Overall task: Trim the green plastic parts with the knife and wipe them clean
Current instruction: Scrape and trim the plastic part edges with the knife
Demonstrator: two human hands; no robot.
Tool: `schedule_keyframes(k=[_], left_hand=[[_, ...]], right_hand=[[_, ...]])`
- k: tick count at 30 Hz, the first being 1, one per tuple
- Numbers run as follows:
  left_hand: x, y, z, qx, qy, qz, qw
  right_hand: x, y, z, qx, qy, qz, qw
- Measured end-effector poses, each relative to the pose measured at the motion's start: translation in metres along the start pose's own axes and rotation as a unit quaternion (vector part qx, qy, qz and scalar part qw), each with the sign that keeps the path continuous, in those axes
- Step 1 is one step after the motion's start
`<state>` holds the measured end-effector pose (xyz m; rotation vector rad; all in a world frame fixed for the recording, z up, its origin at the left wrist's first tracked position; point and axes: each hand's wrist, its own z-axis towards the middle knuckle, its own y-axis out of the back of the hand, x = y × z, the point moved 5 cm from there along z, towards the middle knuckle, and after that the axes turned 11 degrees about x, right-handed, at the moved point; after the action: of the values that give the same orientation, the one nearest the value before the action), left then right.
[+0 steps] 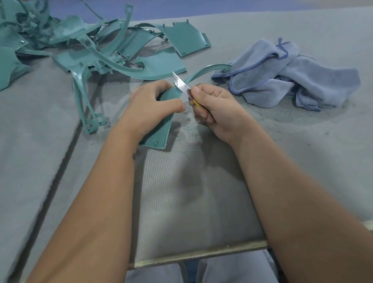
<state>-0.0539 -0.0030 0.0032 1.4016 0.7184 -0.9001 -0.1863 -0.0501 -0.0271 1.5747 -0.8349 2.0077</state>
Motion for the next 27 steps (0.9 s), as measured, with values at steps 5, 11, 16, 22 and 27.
schedule_keyframes(k=[5,11,16,22,27], left_hand=[[0.0008,0.0007,0.0023,0.001,-0.002,0.012,1.000],[0.0010,0.0011,0.0028,-0.003,0.002,0.027,1.000],[0.0009,0.0008,0.0033,-0.005,-0.001,0.025,1.000],[0.0014,0.0009,0.0033,0.000,-0.002,0.025,1.000],[0.0021,0.0005,0.0030,0.002,0.002,0.032,0.999]], right_hand=[[0.0007,0.0023,-0.0004,-0.014,-0.007,-0.001,1.000],[-0.0002,0.0028,0.0000,-0.022,-0.007,0.001,1.000],[-0.0006,0.0028,0.0003,-0.025,-0.004,0.012,1.000],[0.0003,0.0025,0.0005,-0.033,0.002,0.020,0.999],[0.0014,0.0036,0.0008,-0.038,0.006,0.045,0.998]])
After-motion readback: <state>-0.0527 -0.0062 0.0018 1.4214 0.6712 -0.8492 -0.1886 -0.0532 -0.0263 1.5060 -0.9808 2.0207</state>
